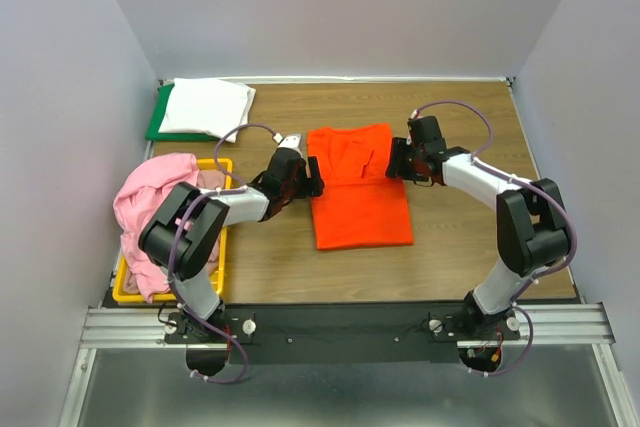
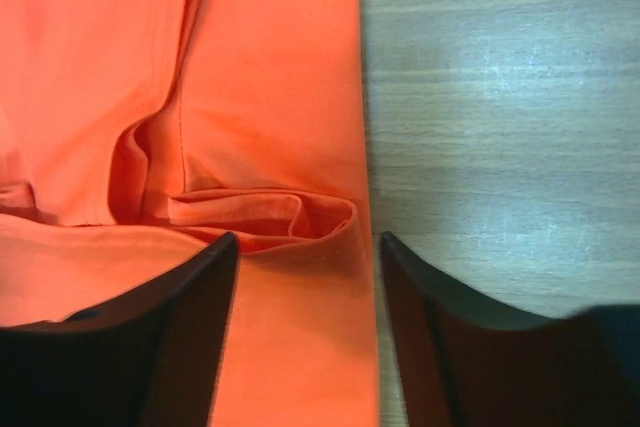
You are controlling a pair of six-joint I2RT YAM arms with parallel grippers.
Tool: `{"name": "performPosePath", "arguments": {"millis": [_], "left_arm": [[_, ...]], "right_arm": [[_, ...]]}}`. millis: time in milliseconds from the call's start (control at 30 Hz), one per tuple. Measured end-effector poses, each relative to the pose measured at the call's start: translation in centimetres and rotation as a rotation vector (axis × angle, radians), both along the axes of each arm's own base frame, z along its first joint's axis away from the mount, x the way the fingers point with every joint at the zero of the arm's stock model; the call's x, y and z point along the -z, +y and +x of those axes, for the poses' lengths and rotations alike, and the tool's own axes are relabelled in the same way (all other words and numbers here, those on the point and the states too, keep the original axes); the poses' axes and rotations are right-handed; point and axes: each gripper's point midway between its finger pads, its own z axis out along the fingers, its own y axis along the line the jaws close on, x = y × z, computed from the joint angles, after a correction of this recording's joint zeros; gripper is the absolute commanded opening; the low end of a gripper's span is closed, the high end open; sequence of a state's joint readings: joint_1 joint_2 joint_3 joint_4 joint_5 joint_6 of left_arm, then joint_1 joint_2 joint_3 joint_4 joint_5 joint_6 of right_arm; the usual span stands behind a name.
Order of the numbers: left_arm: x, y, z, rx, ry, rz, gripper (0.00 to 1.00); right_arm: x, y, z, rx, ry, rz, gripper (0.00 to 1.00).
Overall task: Fold and stack the t-shirts
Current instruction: Fold the tshirt
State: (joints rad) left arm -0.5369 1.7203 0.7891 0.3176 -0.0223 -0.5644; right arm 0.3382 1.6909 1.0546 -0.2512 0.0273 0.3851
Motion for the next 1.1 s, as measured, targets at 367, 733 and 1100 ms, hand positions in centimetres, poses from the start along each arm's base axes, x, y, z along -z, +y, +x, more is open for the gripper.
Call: {"name": "performPosePath", "arguments": {"millis": [367,733,1100], "left_arm": [[-5.8,0.8,-1.3,-0.011,-0.116,-0.015,0.77],[-1.0,-0.9,-11.3,0.127,0.029,-0.011,0.73],[-0.2,-1.4,-16.1,0.155,0.116,-0.086,0.72]], "right_arm": [[-3.2,-0.2,-2.2,-0.006,-0.058,0.056,0.81],[1.1,-1.9,-11.0,0.035,0.159,0.078,0.79],[3.4,-2.5,-16.5,0.056,0.303,0.113,0.68]]}}
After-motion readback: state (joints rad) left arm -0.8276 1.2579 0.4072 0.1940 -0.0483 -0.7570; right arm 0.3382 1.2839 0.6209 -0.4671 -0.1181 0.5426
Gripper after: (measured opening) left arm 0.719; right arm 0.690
